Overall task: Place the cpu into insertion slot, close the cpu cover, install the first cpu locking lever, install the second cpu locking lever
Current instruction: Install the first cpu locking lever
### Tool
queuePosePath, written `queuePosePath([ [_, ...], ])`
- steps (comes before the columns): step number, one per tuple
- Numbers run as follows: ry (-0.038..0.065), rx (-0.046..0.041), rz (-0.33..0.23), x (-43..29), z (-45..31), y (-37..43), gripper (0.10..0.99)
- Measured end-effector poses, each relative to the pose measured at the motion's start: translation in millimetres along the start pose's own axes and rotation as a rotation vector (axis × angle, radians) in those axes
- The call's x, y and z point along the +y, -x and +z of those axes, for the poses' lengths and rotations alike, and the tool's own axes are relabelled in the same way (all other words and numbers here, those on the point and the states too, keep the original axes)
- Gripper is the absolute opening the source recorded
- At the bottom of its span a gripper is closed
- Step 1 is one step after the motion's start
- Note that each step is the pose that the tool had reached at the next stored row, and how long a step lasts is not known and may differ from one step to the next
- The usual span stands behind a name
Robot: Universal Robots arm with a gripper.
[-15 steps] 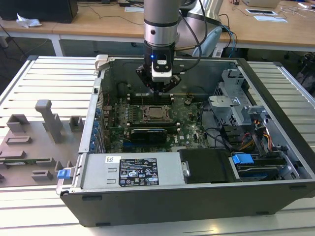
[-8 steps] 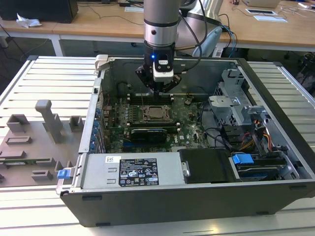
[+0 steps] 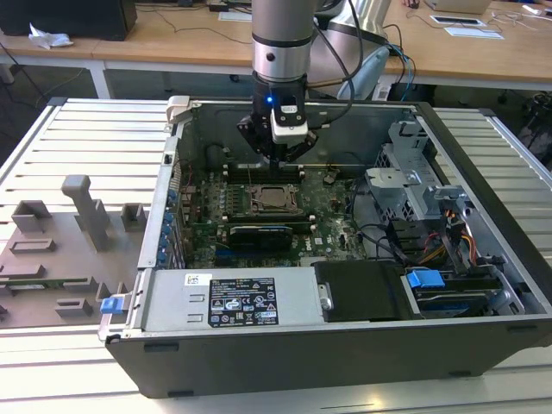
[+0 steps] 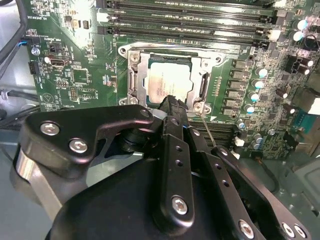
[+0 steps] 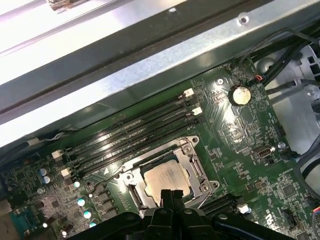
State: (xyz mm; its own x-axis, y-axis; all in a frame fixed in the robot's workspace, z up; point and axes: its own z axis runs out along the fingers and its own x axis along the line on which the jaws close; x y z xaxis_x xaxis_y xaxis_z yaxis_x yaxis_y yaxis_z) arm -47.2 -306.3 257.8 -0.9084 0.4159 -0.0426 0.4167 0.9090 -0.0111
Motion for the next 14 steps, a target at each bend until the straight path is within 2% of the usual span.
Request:
queuePosePath([
  [10,0.004,-0.0010,-0.095,0.0,0.0,0.0,0.106],
  [14,0.005,-0.0013,-0.115,0.0,0.0,0.0,0.106],
])
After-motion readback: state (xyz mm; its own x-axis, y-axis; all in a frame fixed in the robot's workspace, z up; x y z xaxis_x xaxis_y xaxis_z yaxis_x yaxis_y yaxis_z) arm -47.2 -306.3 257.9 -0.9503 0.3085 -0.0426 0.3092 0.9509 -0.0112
